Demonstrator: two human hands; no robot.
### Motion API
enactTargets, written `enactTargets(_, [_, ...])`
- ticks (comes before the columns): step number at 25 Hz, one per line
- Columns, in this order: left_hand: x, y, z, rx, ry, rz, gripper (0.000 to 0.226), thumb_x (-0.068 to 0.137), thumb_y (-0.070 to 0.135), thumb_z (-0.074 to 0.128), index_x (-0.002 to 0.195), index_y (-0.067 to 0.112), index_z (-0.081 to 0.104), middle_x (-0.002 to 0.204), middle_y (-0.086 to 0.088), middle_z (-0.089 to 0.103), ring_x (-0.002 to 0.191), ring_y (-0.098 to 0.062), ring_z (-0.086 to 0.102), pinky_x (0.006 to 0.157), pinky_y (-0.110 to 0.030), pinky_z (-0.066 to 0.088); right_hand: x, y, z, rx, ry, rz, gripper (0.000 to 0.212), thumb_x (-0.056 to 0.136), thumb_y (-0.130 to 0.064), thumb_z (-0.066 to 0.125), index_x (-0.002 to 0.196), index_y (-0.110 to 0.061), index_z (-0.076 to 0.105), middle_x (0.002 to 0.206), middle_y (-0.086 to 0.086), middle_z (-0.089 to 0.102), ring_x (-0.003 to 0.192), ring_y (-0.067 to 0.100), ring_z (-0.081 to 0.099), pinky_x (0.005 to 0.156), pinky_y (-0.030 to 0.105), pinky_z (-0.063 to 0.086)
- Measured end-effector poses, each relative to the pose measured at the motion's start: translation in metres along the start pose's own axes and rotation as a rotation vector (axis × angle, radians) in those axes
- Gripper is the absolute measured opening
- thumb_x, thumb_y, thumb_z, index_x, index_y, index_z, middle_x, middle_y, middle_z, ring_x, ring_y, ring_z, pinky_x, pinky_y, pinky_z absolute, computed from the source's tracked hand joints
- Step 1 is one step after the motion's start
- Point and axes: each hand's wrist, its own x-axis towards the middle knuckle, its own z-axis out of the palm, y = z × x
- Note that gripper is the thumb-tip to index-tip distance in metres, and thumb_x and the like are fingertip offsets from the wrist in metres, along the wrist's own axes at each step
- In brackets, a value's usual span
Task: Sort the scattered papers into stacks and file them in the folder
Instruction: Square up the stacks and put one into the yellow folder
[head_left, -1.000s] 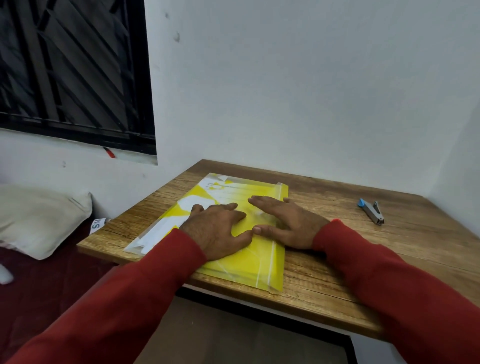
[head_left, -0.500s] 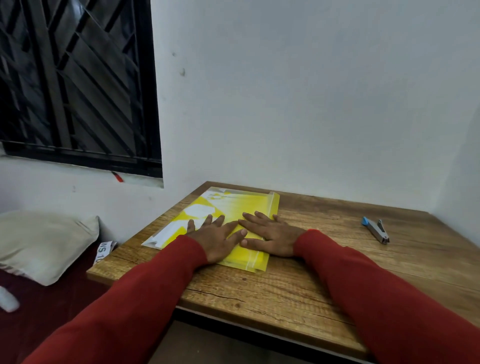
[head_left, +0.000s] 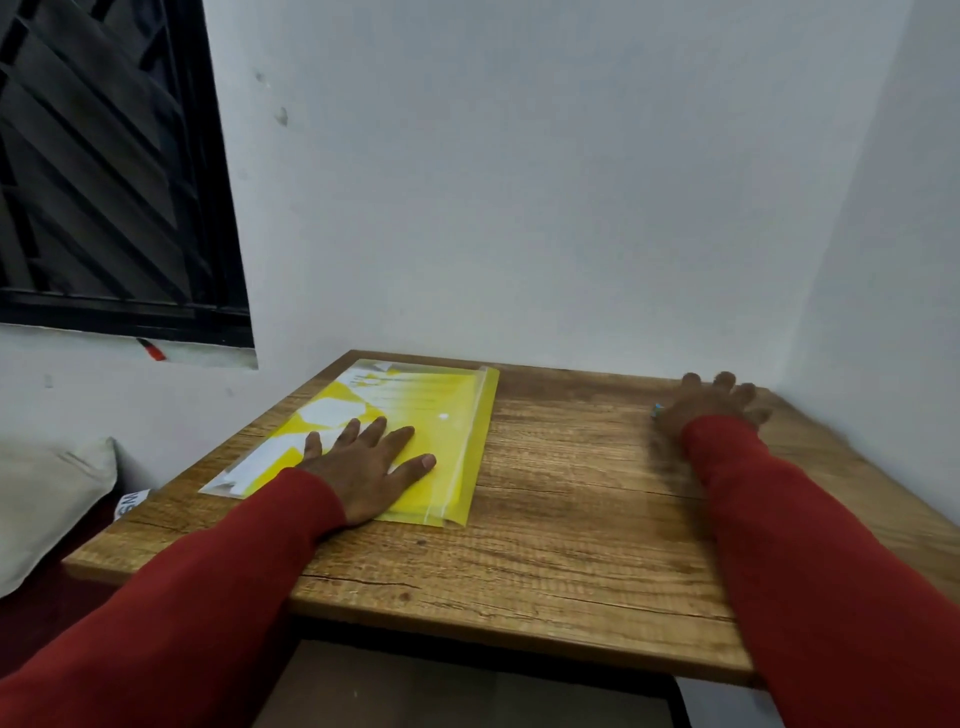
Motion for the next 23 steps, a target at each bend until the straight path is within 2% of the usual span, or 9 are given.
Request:
enactTargets(2, [0.001,0.005,0.001,0.014,0.007,0.0,0.101,0.066,0.089,-0.001,0.155,0.043,0.011,0.167,0.004,0.0,0.154,-0.023,-0.003,0.118,-0.061,0.0,0.009,0.007,0.008,0.038,-0.114,0.044,0.046,0.098,-0.03,0.048,0.141,-0.015,0.045,0.151,0.017,0.035,0.139,0.04,0.03,0.11,0.058,0.028])
enactTargets(4, [0.0,0.008,0.002,0.014,0.008,-0.001,0.095,0.07,0.086,0.001,0.155,0.043,0.012,0.167,0.003,0.001,0.154,-0.023,-0.003,0.118,-0.061,0.0,0.016,0.0,0.018,0.11,-0.072,-0.098,0.034,0.097,-0.021,0.048,0.129,-0.013,0.057,0.139,0.016,0.053,0.13,0.038,0.045,0.107,0.052,0.04])
enactTargets(7, [0.0,0.007,0.002,0.017,-0.002,0.005,0.095,0.071,0.086,0.001,0.155,0.043,0.011,0.167,0.003,0.0,0.154,-0.023,-0.004,0.118,-0.061,-0.001,0.011,-0.027,0.028,0.312,-0.005,-0.348,0.018,0.093,-0.025,0.061,0.111,-0.022,0.062,0.121,0.012,0.064,0.117,0.033,0.054,0.098,0.043,0.048])
enactTargets(10, [0.002,0.005,0.003,0.021,0.003,0.002,0.086,0.08,0.083,0.006,0.155,0.043,0.011,0.167,0.003,-0.001,0.154,-0.023,-0.004,0.119,-0.061,-0.001,0.004,-0.06,0.036,0.389,-0.001,-0.475,0.013,0.092,-0.035,0.064,0.102,-0.026,0.064,0.114,0.008,0.067,0.111,0.03,0.057,0.096,0.042,0.047])
enactTargets(12, [0.002,0.005,0.005,0.028,0.003,0.005,0.087,0.078,0.084,0.004,0.155,0.043,0.01,0.167,0.002,-0.001,0.154,-0.024,-0.004,0.119,-0.061,-0.001,0.004,-0.076,0.042,0.4,0.019,-0.524,0.019,0.093,-0.039,0.063,0.106,-0.026,0.067,0.115,0.006,0.068,0.113,0.029,0.058,0.097,0.041,0.046])
enactTargets(16, [0.002,0.005,0.006,0.031,0.0,0.007,0.104,0.062,0.089,-0.007,0.155,0.043,0.008,0.167,0.002,-0.002,0.154,-0.024,-0.004,0.118,-0.061,-0.001,0.015,-0.099,0.051,0.399,0.019,-0.57,0.025,0.094,-0.042,0.06,0.114,-0.029,0.067,0.119,0.003,0.068,0.115,0.027,0.058,0.099,0.04,0.044])
enactTargets(23, [0.003,0.005,0.004,0.029,0.003,-0.001,0.1,0.066,0.086,-0.006,0.155,0.042,0.005,0.167,0.003,-0.004,0.153,-0.023,-0.006,0.119,-0.06,-0.002,0.031,-0.129,0.057,0.37,0.011,-0.603,0.03,0.097,-0.048,0.054,0.121,-0.033,0.064,0.123,0.002,0.066,0.122,0.028,0.051,0.101,0.042,0.039])
